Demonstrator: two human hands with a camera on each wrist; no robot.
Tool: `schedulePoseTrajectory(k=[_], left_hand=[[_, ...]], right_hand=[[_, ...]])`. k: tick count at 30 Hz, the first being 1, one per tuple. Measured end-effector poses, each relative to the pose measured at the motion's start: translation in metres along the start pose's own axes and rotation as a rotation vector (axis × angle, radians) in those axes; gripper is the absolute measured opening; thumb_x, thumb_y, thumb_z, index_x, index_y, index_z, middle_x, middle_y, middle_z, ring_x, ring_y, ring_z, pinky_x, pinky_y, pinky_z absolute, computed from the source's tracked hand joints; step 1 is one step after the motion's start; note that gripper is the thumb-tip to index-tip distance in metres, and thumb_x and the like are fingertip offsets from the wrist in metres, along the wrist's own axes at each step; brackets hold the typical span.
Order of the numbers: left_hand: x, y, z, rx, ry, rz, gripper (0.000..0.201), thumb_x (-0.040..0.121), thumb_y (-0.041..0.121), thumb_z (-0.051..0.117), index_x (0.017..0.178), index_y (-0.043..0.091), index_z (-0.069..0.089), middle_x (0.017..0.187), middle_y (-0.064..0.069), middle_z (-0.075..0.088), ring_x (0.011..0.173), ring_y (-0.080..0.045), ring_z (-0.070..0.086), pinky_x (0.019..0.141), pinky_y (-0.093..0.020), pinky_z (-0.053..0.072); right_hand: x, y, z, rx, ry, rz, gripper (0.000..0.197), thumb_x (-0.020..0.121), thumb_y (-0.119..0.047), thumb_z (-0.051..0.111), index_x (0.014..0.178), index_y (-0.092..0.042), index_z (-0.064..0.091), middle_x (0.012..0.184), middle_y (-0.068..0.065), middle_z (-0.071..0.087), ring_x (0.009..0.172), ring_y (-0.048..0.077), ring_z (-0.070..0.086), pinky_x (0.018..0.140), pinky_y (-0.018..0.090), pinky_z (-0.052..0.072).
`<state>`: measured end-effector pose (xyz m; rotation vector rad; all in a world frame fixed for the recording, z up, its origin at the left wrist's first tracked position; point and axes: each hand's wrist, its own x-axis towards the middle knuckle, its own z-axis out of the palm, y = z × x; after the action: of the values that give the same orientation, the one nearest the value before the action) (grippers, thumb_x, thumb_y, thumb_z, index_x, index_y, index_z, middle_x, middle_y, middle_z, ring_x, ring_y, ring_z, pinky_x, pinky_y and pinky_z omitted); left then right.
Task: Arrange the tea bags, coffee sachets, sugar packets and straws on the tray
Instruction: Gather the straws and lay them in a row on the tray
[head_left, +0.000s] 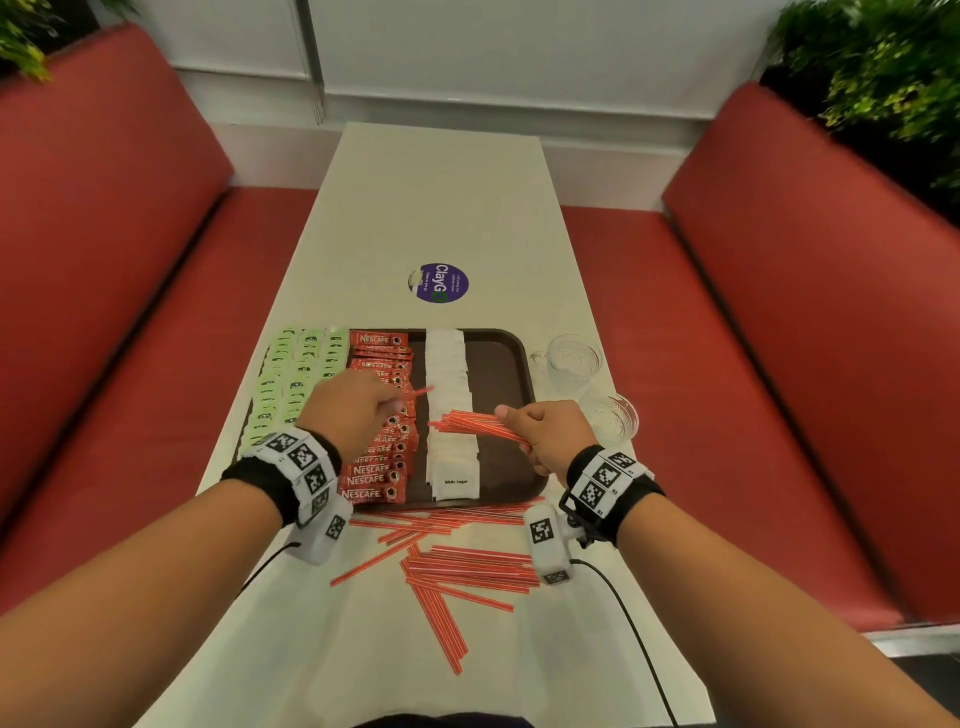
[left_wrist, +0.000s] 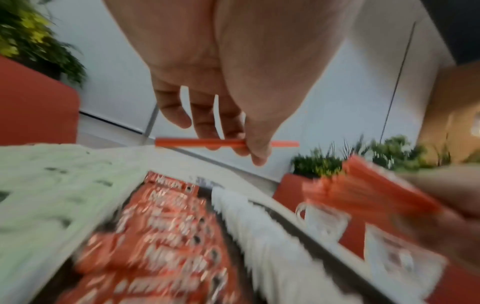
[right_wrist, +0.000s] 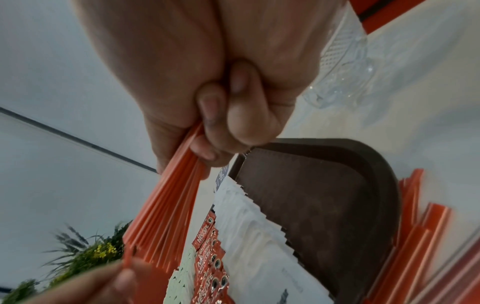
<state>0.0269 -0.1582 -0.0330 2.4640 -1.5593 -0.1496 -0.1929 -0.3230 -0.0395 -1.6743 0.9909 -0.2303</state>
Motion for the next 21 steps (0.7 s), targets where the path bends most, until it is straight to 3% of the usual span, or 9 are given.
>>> schedulePoseTrajectory(k=[2,5,8,12,15,17,19,21], left_hand=[[0.005,0.006,-0.012,-0.13,0.087,0.028,0.029,0.101,0.037,0.049,0.117,0.026,0.071,0.093,0.005,0.057,0.087,-0.016,0.054,0.077,-0.035,0.048],[0.006,0.031,-0.021,-0.194,0.006,0.163,0.029,0.102,0.033,0.049,0.12,0.025,0.07,0.102,0.006,0.056,0.095,-0.013,0.053,0.084,-0.032,0.046],[0.005,0.04,-0.017,-0.2,-0.029,0.266,0.028,0.103,0.026,0.049,0.12,0.021,0.07,0.112,0.005,0.065,0.101,-0.013,0.058,0.091,-0.034,0.049],[0.003,0.039,-0.023,-0.326,-0.11,0.213,0.024,0.102,0.031,0.05,0.113,0.028,0.072,0.084,0.01,0.07,0.076,-0.007,0.062,0.073,-0.03,0.053],[0.003,0.045,-0.02,-0.333,-0.171,0.244,0.024,0.102,0.033,0.051,0.111,0.031,0.072,0.073,0.021,0.063,0.072,0.003,0.059,0.066,-0.018,0.044],[0.005,0.049,-0.015,-0.321,-0.204,0.252,0.025,0.101,0.036,0.051,0.114,0.033,0.071,0.08,0.023,0.066,0.079,0.004,0.06,0.073,-0.02,0.046],[0.006,0.051,-0.009,-0.317,-0.185,0.266,0.027,0.101,0.038,0.051,0.121,0.034,0.069,0.101,0.013,0.073,0.097,-0.007,0.065,0.089,-0.033,0.052],[0.006,0.055,-0.006,-0.341,-0.141,0.317,0.028,0.101,0.037,0.052,0.123,0.034,0.068,0.111,0.01,0.072,0.102,-0.01,0.065,0.092,-0.034,0.052]], right_hand=[[0.0,-0.002,0.002,0.0,-0.016,0.008,0.045,0.089,-0.05,0.068,0.069,-0.009,0.064,0.053,0.003,0.049,0.042,0.013,0.04,0.045,0.024,0.038],[0.0,-0.01,0.01,0.007,-0.026,-0.006,0.048,0.091,-0.053,0.063,0.068,-0.011,0.062,0.053,0.002,0.049,0.043,0.013,0.041,0.045,0.025,0.037],[0.001,-0.015,0.013,-0.032,-0.016,-0.03,0.05,0.094,-0.055,0.056,0.064,-0.015,0.06,0.053,0.0,0.052,0.046,0.014,0.046,0.048,0.027,0.04],[0.002,-0.011,0.007,-0.041,-0.038,-0.011,0.048,0.094,-0.053,0.059,0.062,-0.017,0.061,0.054,0.001,0.052,0.048,0.015,0.046,0.046,0.025,0.039],[0.002,-0.01,0.006,-0.059,-0.071,-0.022,0.047,0.094,-0.05,0.061,0.066,-0.013,0.064,0.055,0.003,0.052,0.046,0.014,0.045,0.045,0.025,0.038],[0.003,-0.012,0.007,-0.043,-0.077,-0.024,0.047,0.094,-0.049,0.062,0.069,-0.009,0.066,0.054,0.003,0.052,0.045,0.014,0.045,0.044,0.024,0.038],[0.003,-0.014,0.01,-0.001,-0.067,-0.009,0.049,0.094,-0.048,0.062,0.074,-0.004,0.068,0.053,0.002,0.052,0.043,0.013,0.044,0.042,0.023,0.036],[0.002,-0.015,0.013,0.061,-0.056,-0.001,0.049,0.095,-0.049,0.06,0.073,-0.006,0.068,0.055,0.004,0.053,0.042,0.012,0.044,0.041,0.022,0.035]])
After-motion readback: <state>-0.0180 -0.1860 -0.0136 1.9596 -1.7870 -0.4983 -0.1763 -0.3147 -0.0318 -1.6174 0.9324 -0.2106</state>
